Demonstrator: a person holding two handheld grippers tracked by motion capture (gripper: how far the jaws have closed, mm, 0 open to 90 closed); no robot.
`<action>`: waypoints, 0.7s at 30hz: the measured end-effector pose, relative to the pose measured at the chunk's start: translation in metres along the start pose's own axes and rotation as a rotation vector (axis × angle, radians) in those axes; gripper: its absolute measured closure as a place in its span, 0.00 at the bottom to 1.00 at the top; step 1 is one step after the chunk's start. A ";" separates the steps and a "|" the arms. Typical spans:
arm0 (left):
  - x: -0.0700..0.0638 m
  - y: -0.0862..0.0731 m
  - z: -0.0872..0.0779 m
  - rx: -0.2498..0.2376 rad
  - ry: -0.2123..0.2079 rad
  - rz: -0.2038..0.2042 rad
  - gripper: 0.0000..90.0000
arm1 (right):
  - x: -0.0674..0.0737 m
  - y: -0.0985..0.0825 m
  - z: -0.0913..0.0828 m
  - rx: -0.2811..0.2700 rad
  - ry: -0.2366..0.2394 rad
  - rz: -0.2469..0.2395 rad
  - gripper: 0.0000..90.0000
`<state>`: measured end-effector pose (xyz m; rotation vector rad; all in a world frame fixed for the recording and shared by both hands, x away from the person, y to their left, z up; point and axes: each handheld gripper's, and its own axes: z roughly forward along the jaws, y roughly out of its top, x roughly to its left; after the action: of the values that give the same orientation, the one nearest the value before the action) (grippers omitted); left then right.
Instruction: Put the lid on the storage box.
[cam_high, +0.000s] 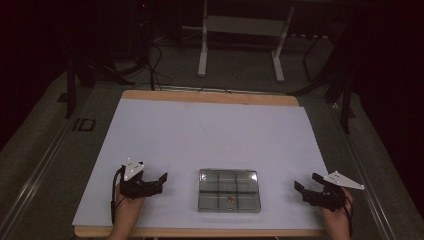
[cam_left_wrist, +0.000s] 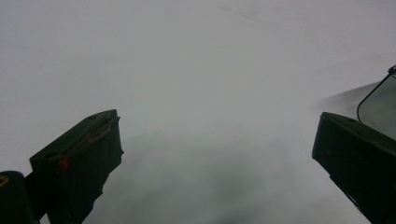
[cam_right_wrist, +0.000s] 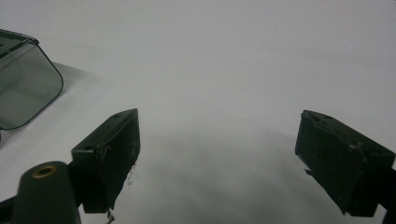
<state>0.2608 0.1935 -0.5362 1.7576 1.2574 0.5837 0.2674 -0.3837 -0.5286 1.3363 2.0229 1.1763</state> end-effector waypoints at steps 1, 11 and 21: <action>0.000 0.000 0.000 -0.004 0.001 -0.002 0.02 | 0.000 0.000 0.000 0.001 -0.003 -0.001 0.16; 0.000 -0.002 -0.001 -0.018 0.008 -0.008 0.02 | 0.000 -0.003 0.003 -0.003 -0.046 0.006 0.16; 0.001 -0.003 -0.002 -0.038 0.015 -0.026 0.02 | 0.002 -0.003 0.003 -0.010 -0.068 -0.007 0.16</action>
<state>0.2575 0.1954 -0.5377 1.7059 1.2696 0.6030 0.2668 -0.3815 -0.5327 1.3451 1.9693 1.1217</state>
